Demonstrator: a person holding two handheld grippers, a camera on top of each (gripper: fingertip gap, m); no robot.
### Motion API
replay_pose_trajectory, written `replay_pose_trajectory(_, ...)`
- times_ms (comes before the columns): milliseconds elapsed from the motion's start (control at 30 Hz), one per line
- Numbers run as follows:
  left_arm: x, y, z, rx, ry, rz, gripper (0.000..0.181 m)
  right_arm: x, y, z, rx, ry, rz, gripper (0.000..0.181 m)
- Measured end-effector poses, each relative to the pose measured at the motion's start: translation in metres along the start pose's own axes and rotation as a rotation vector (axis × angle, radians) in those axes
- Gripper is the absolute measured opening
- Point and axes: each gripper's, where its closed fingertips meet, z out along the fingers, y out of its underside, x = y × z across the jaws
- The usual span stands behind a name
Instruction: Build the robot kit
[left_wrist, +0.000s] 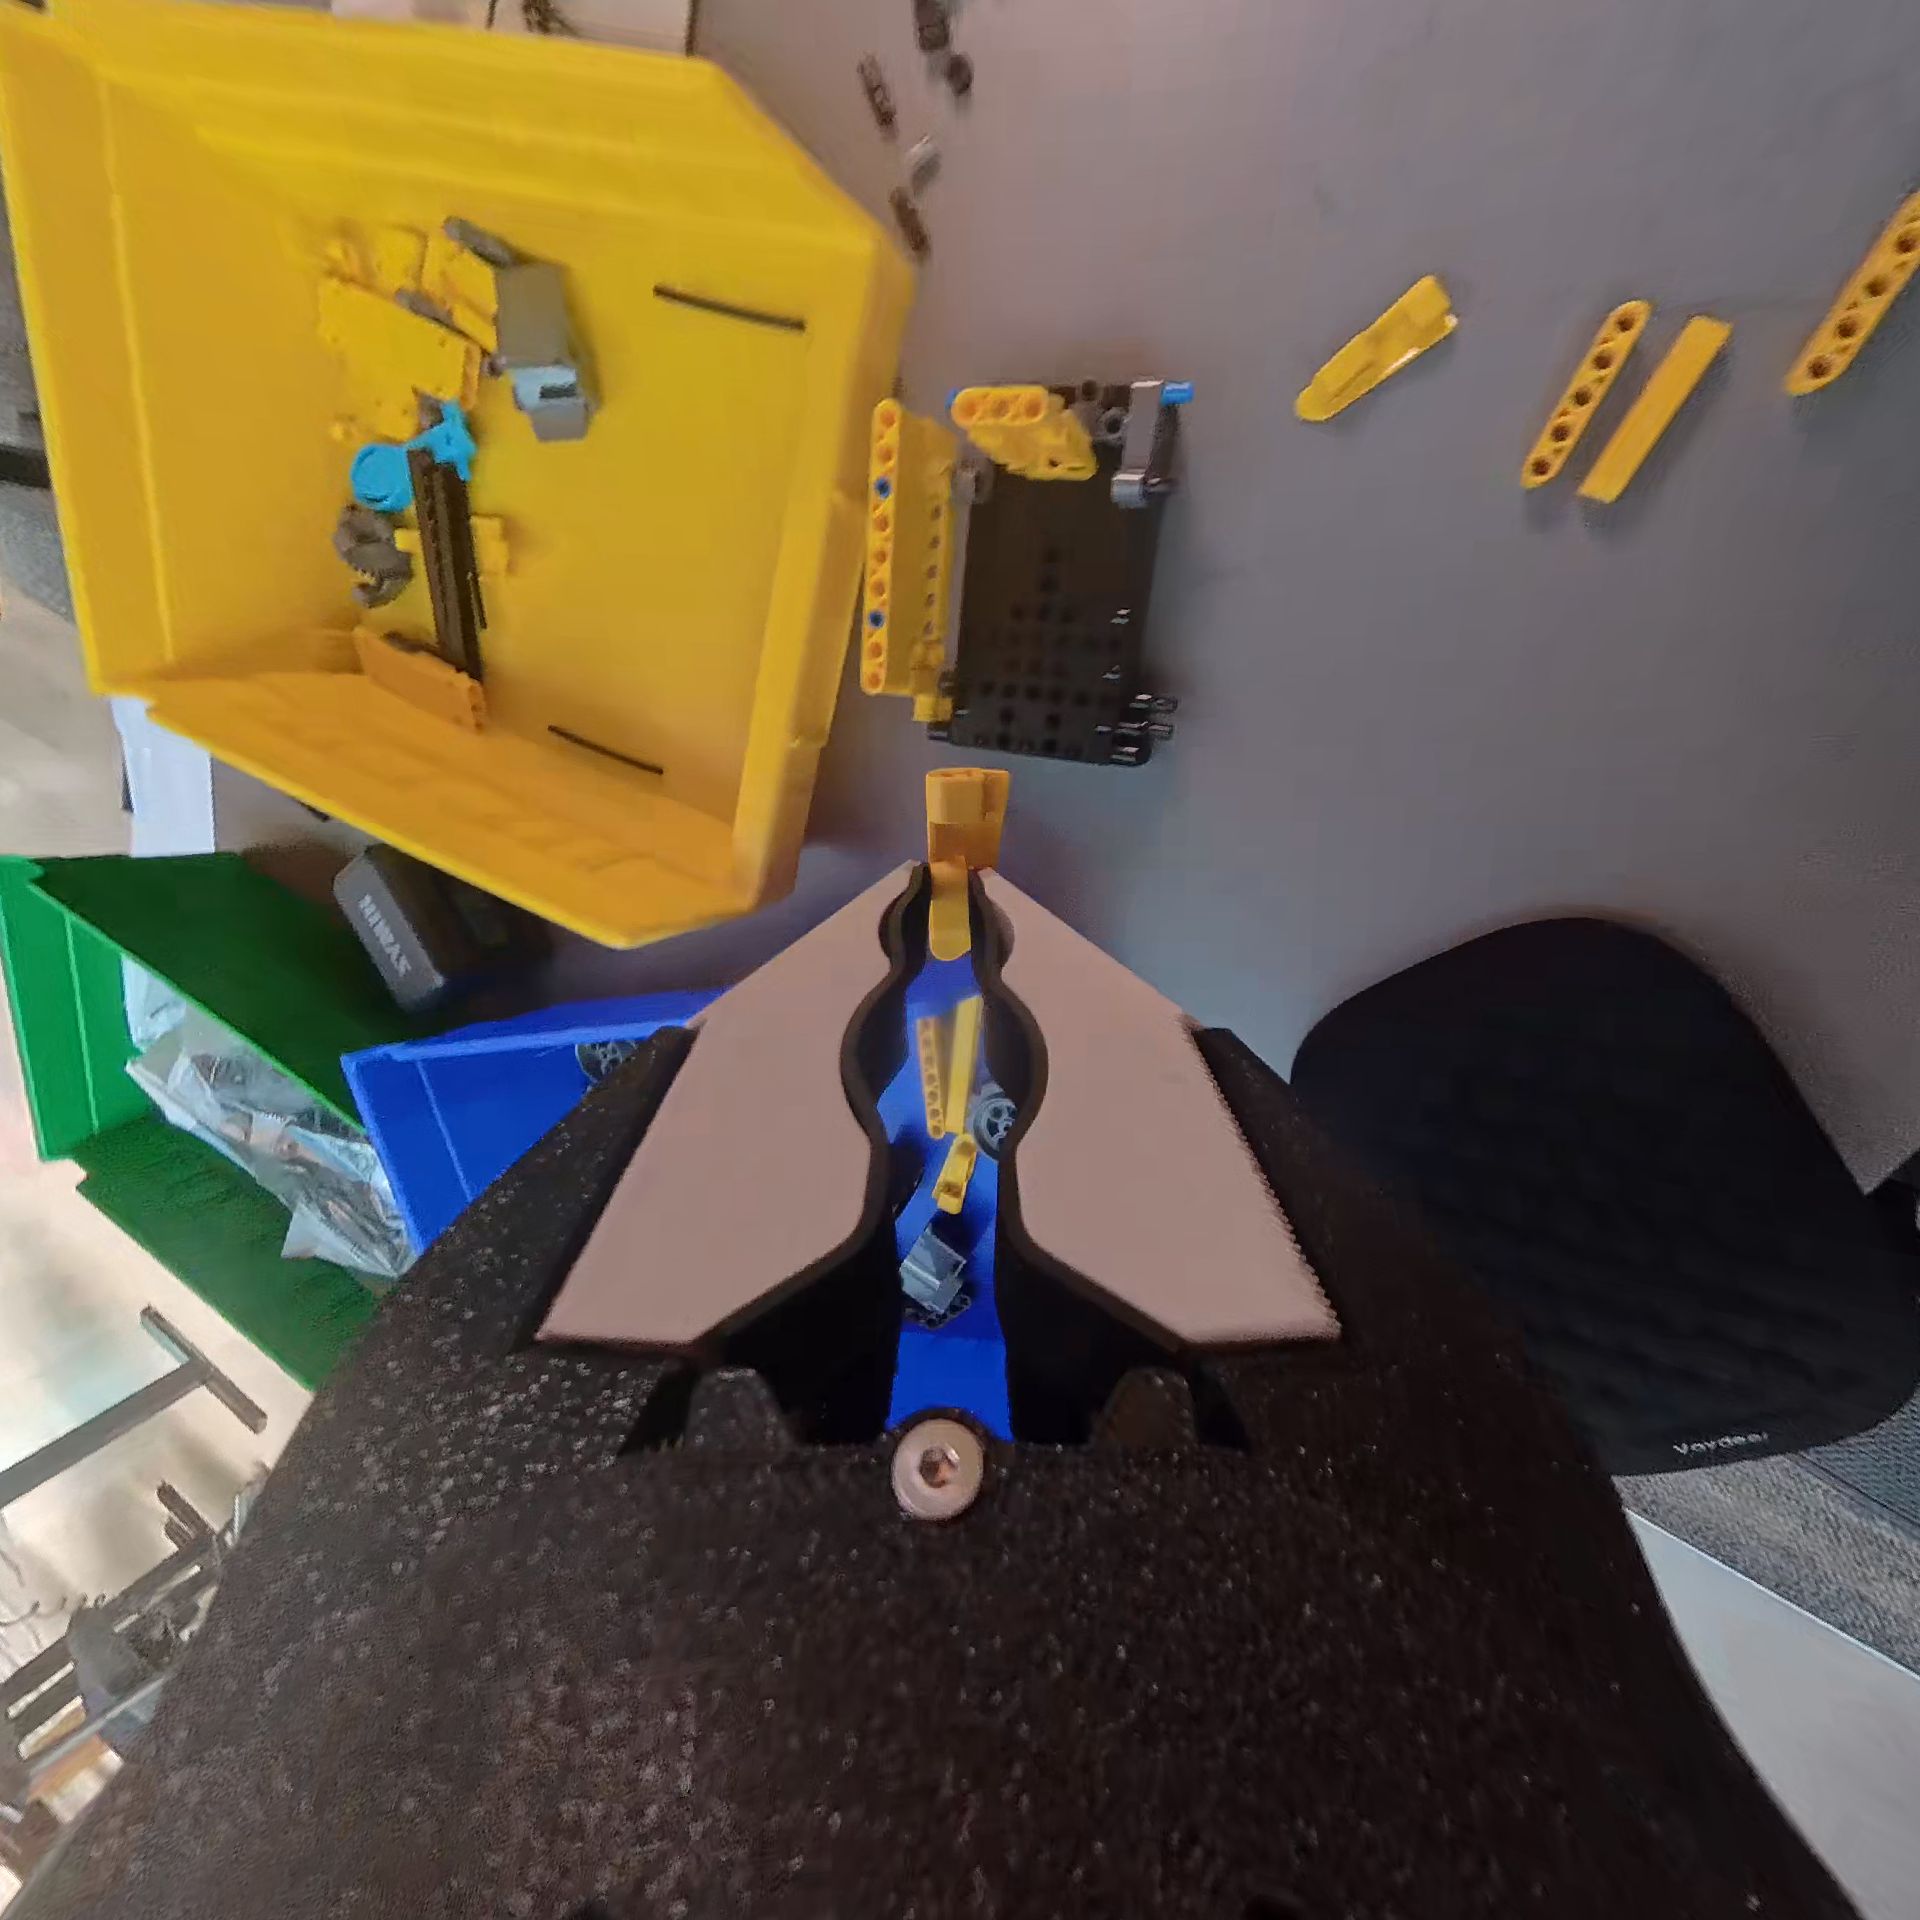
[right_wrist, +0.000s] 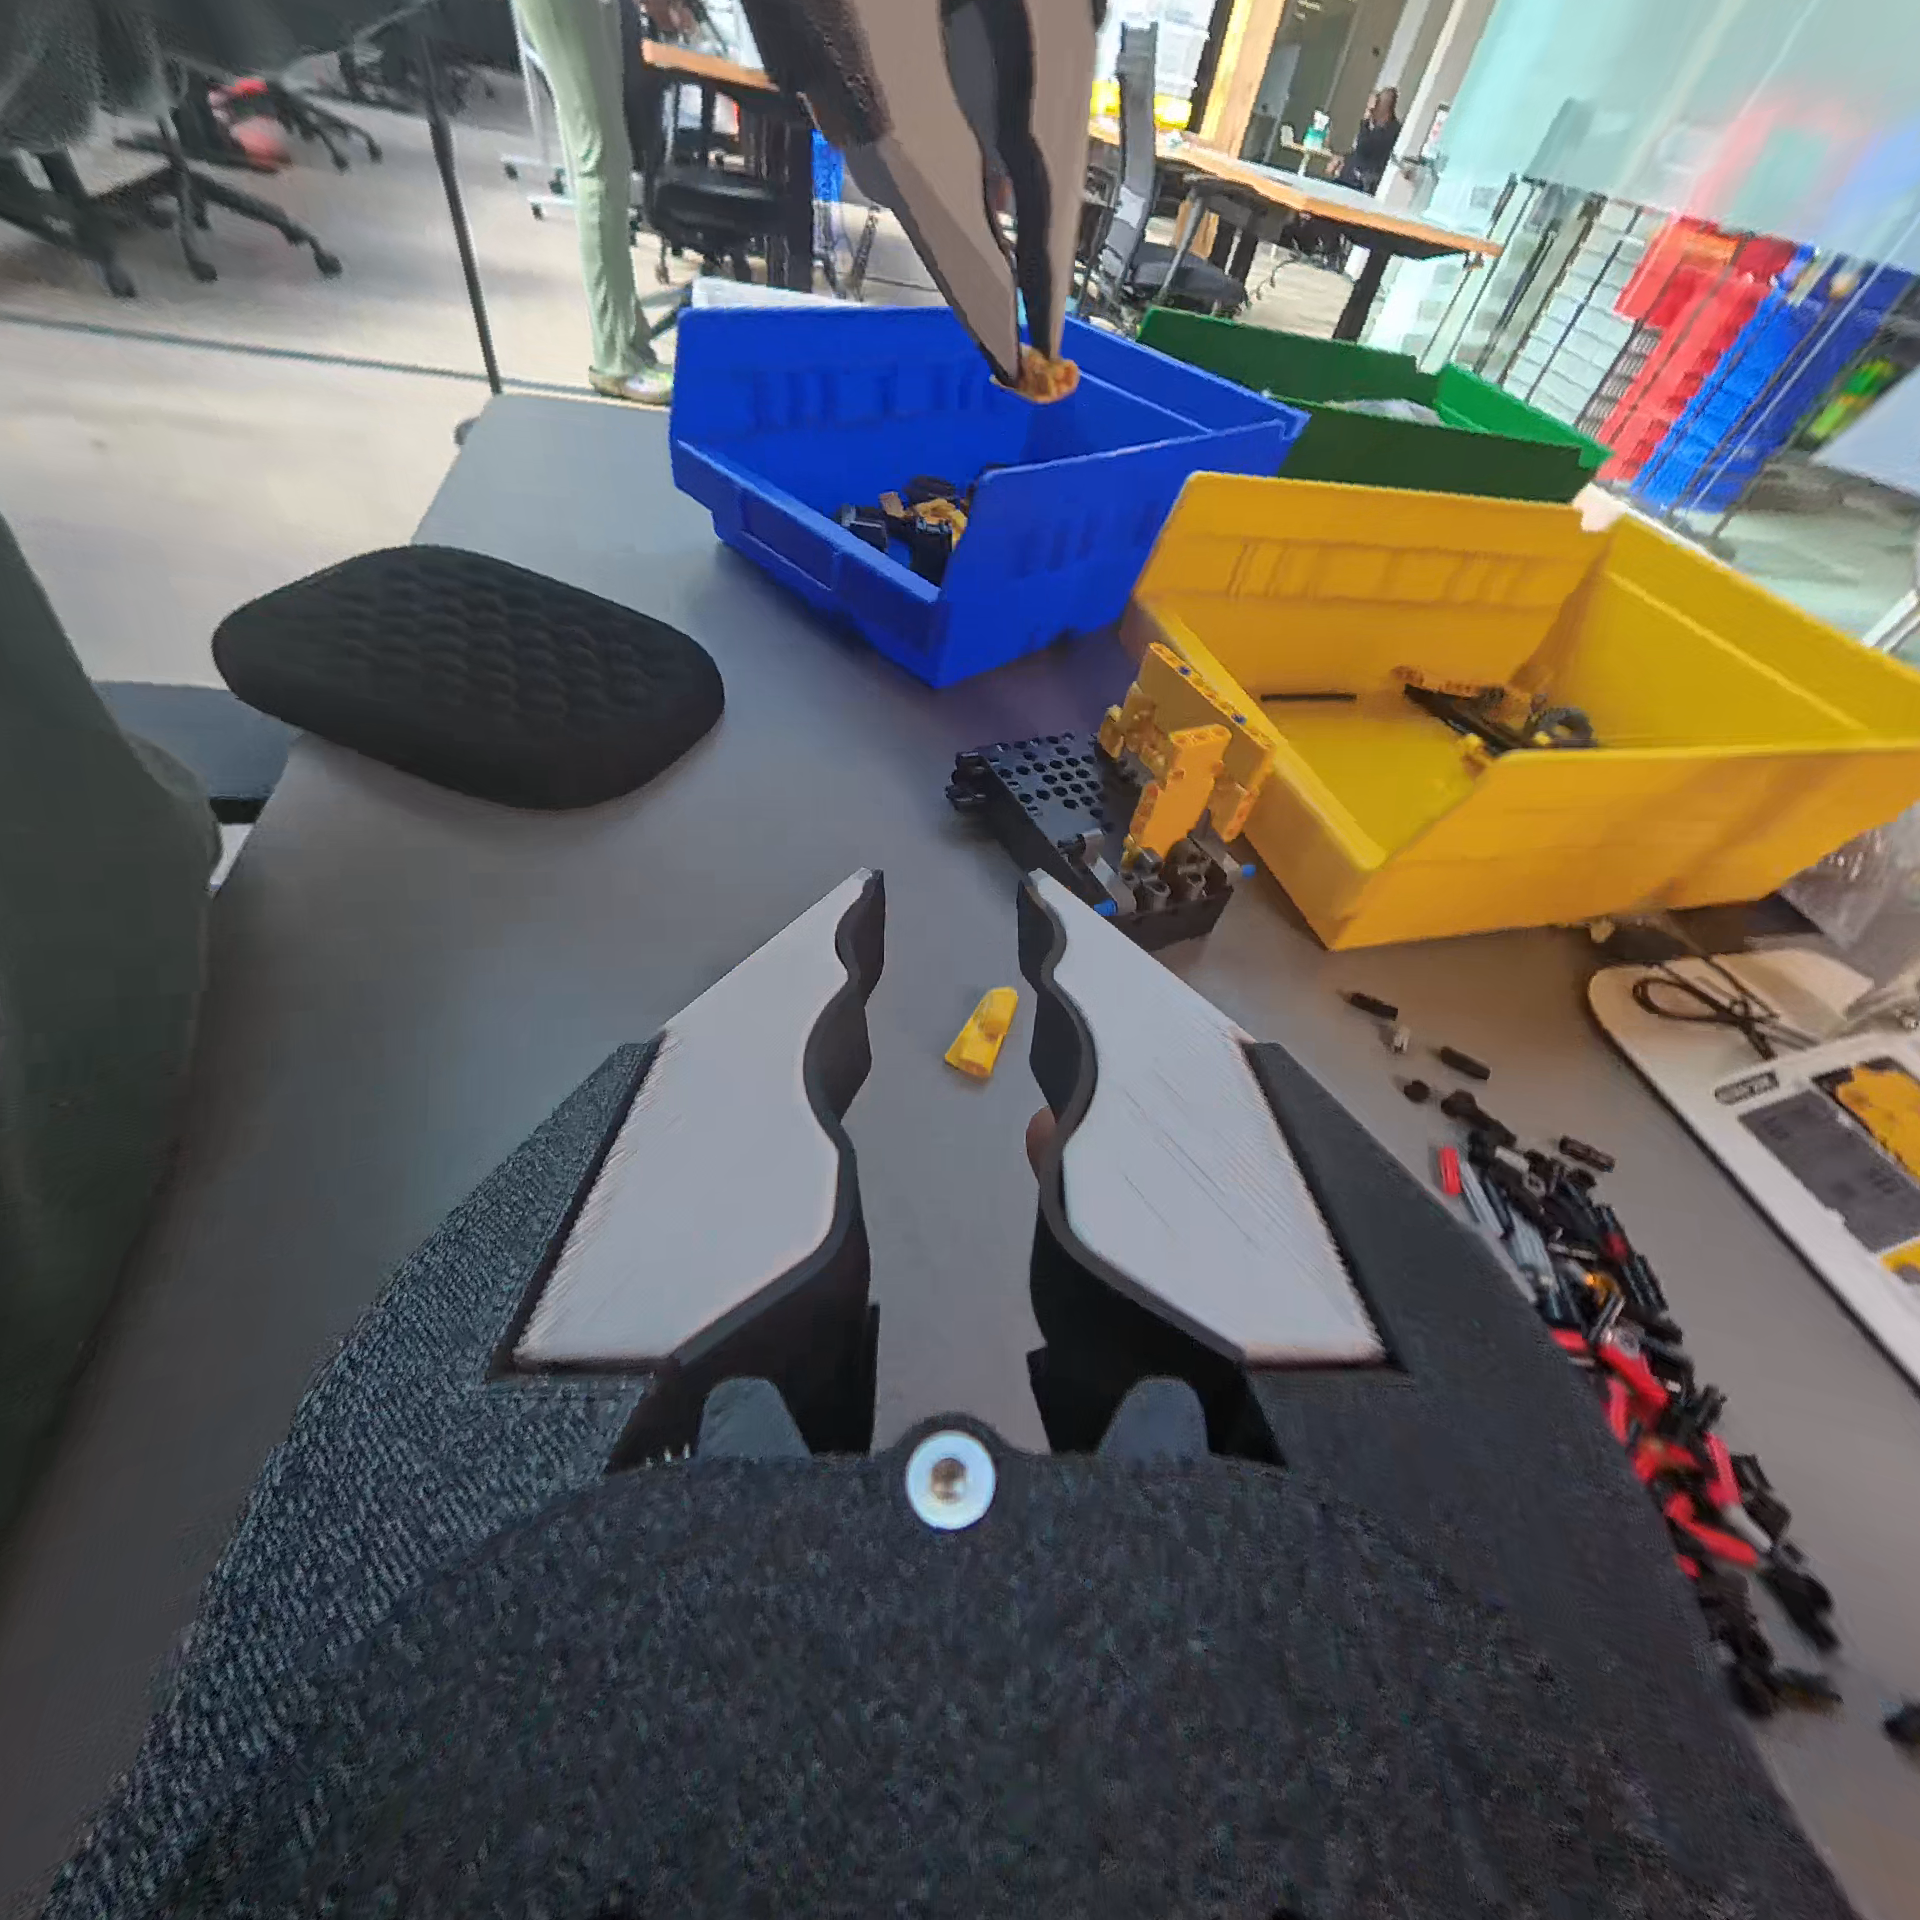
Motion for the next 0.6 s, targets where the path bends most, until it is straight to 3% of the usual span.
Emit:
replay_pose_trajectory(233,0.053,-0.044,0.008,-0.028,0.192,0.121,0.005,-0.009,-0.027,0.028,-0.006,0.029,-0.161,0.03)
replay_pose_trajectory(600,0.095,-0.069,0.007,-0.008,0.312,0.202,0.005,-0.028,-0.035,0.052,0.006,-0.051,-0.096,0.03)
